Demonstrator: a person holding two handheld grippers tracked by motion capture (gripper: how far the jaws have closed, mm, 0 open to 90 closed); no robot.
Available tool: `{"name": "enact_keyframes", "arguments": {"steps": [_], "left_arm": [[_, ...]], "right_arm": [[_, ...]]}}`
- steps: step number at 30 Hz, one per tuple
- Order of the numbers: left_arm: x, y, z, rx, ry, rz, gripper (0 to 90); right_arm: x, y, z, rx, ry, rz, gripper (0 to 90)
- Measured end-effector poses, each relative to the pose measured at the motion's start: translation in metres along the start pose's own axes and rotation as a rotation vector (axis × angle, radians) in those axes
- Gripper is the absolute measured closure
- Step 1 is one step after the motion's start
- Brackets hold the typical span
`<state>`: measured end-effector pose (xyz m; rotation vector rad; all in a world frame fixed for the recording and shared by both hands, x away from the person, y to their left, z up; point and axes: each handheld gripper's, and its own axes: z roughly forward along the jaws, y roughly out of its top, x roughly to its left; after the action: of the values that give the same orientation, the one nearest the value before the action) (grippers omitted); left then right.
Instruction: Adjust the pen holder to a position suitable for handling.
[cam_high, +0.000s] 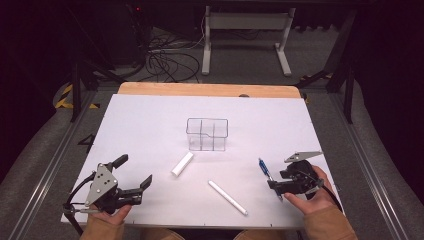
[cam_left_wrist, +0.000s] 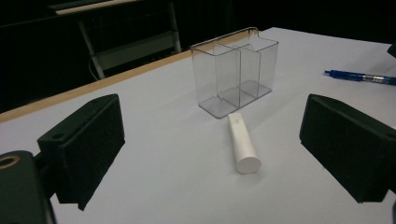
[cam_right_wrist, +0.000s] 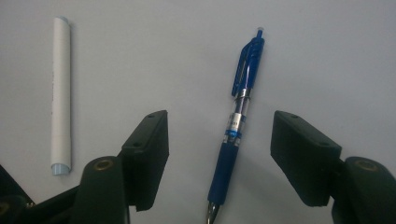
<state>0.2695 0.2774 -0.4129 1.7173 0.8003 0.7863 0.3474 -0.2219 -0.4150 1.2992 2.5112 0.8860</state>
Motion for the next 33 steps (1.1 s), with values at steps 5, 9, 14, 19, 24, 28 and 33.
{"name": "enact_keyframes", "arguments": {"steps": [5, 9, 14, 19, 24, 28, 33], "left_arm": [[0.0, 0.0, 0.0, 0.001, 0.0, 0.001, 7.2], [0.0, 0.0, 0.001, 0.002, 0.0, 0.0, 7.3], [0.0, 0.0, 0.001, 0.003, 0.002, 0.001, 7.4], [0.0, 0.0, 0.001, 0.007, 0.003, 0.005, 7.4], [0.0, 0.0, 0.001, 0.006, 0.005, 0.005, 7.5], [0.0, 0.0, 0.001, 0.008, 0.006, 0.006, 7.6], [0.0, 0.0, 0.002, 0.007, 0.008, 0.006, 7.7]], "right_arm": [[0.0, -0.001, 0.004, 0.036, 0.012, 0.027, 46.3], [0.0, -0.001, 0.008, 0.081, -0.012, 0.088, 56.2], [0.001, -0.001, 0.012, 0.106, -0.039, 0.126, 62.5], [0.004, -0.003, 0.016, 0.144, -0.078, 0.141, 67.5], [0.006, -0.005, 0.016, 0.166, -0.099, 0.158, 69.9], [0.01, -0.007, 0.018, 0.192, -0.112, 0.17, 72.3], [0.013, -0.007, 0.021, 0.206, -0.143, 0.18, 75.7]]}}
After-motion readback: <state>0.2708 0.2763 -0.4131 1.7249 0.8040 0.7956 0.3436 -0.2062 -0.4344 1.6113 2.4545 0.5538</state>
